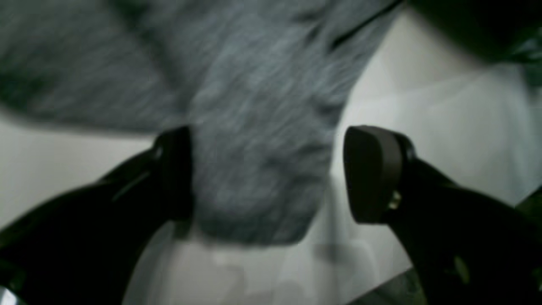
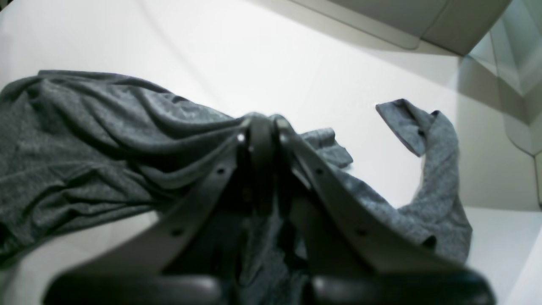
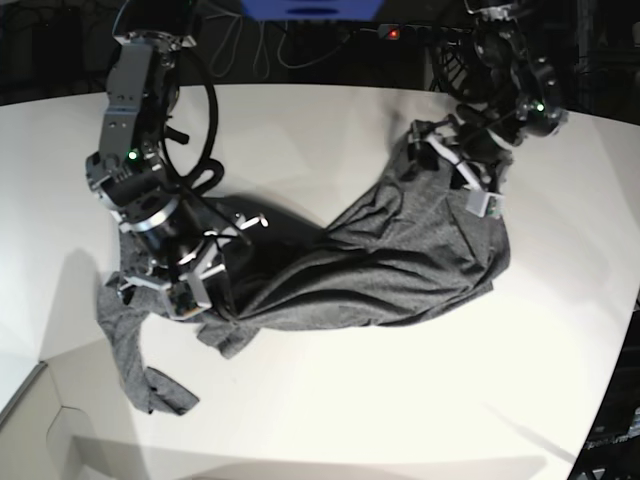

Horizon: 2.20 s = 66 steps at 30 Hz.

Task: Layout the t-shirt on the table in an organized manner, then fold the t-shirt properly
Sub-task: 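Grasp the shirt edge with the right gripper and the opposite end with the left, then lift the shirt with both grippers, raising the left gripper high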

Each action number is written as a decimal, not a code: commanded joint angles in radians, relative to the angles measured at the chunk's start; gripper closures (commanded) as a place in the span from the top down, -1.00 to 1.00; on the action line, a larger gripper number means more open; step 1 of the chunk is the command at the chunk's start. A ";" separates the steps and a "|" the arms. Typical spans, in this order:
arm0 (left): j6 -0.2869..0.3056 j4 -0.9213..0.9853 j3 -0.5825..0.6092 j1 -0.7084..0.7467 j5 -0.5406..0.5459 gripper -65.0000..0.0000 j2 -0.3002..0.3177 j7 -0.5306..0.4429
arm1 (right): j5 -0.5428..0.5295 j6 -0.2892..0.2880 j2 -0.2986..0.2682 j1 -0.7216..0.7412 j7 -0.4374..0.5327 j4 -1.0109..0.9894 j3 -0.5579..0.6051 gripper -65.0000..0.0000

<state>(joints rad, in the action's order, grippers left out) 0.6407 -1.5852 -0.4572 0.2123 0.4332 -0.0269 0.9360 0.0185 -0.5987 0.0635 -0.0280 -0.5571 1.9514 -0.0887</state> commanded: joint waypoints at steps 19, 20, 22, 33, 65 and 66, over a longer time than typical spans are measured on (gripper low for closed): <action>-0.014 -0.215 -0.180 -0.288 -0.023 -1.00 0.206 0.038 | -0.018 -0.004 -0.055 0.024 0.029 0.026 0.002 -1.00; -0.014 -0.240 -0.182 -0.342 -0.023 -1.00 0.224 0.045 | -0.018 -0.004 -0.060 0.026 0.029 0.026 0.002 -1.00; -0.015 -0.274 -0.180 -0.445 -0.023 -1.00 0.247 0.048 | -0.018 -0.004 -0.063 0.026 0.029 0.026 0.000 -1.00; -0.015 -0.139 -0.016 -0.828 -0.101 -1.00 0.247 0.036 | -0.019 -0.008 -0.063 -0.085 0.027 0.039 0.002 -1.00; -0.015 0.233 0.205 -1.306 -0.109 -1.00 0.054 -0.125 | -0.019 -0.099 -0.020 -0.008 -0.241 0.035 -0.247 -0.51; -0.015 0.233 0.205 -1.295 -0.109 -1.00 0.054 -0.125 | -0.019 -0.099 -0.020 -0.026 -0.243 0.053 -0.251 -0.41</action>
<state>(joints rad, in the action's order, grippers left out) 0.6285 -1.3369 -0.2523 -1.0496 0.3065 0.0235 0.8425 0.0216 -0.6994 0.0452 -0.0677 -0.8280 1.9759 -0.3397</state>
